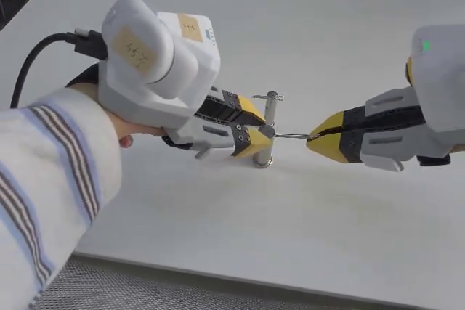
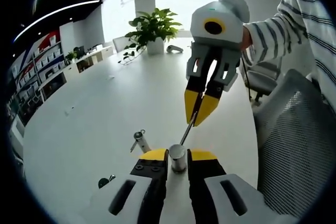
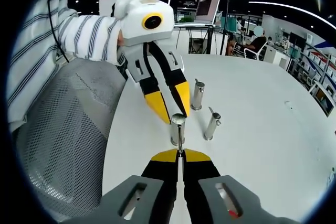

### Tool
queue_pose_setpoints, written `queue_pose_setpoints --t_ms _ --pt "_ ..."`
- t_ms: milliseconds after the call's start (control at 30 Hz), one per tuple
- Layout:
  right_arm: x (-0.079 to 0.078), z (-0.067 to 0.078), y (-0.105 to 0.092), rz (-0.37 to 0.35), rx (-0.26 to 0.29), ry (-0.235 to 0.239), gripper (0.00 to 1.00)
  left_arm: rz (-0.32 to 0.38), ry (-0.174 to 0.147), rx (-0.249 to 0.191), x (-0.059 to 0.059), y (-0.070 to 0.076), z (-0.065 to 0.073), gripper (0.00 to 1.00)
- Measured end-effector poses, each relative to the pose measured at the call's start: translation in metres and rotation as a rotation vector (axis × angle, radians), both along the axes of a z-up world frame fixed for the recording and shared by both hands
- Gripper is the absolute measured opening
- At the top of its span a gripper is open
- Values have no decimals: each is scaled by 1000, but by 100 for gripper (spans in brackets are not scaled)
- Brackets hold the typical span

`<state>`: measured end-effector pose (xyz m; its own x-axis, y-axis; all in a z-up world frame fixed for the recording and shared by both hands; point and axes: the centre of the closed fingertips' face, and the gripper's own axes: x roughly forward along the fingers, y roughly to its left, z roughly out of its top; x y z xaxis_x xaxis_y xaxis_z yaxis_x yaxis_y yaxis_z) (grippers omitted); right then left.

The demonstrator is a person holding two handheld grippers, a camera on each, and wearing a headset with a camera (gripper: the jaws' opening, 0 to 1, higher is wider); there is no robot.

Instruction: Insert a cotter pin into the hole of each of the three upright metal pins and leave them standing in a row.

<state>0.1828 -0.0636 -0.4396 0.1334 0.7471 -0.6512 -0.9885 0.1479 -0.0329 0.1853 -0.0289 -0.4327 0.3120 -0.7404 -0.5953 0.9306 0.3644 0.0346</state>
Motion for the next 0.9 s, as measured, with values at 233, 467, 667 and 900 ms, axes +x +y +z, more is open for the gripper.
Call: queue_pose_setpoints --t_ms 233,467,667,900 --pt "2 -3 2 3 -10 -11 0 0 7 1 1 0 0 10" --pt "4 -8 3 -1 -25 -8 0 5 16 0 1 0 0 9" --pt "3 -9 6 4 -31 -11 0 8 20 5 1 -1 -1 9" --pt "-1 -9 14 13 -35 -6 0 14 30 12 1 -2 -3 9"
